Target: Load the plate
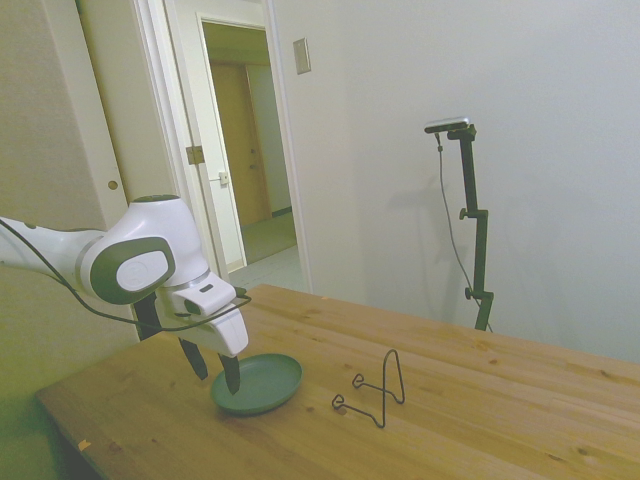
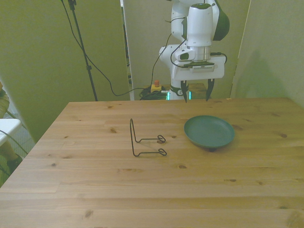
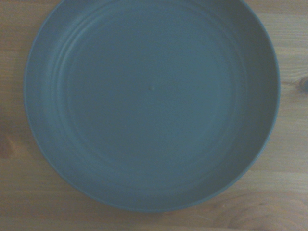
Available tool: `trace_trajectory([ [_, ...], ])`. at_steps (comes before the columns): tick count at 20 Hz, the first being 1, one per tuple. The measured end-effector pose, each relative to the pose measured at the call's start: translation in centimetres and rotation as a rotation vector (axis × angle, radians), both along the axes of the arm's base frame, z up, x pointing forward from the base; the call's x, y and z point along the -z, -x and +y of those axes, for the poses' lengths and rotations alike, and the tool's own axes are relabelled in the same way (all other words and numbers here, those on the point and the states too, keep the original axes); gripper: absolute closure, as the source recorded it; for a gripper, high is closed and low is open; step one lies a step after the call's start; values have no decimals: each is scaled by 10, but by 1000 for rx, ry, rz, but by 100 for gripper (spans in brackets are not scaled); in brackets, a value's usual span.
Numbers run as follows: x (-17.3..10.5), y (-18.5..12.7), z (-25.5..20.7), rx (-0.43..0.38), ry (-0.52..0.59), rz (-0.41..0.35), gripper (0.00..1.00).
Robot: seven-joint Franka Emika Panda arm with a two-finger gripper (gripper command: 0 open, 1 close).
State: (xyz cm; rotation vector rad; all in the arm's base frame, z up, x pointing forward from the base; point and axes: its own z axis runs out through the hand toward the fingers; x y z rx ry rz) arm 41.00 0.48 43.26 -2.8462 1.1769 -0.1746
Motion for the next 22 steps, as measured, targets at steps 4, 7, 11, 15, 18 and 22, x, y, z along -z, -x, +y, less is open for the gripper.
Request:
trace_trajectory([
  [4,0,-4,-3,14,-14,-16,0],
  [7,-2,-15,-11,33,-24,-39,0],
  [11,-3,-34,-38,84,-77,-78,0],
  [15,13,-52,-77,112,-127,-68,0],
  [18,23,-68,-102,119,-157,-63,0],
  [22,23,-87,-121,131,-180,-71,0],
])
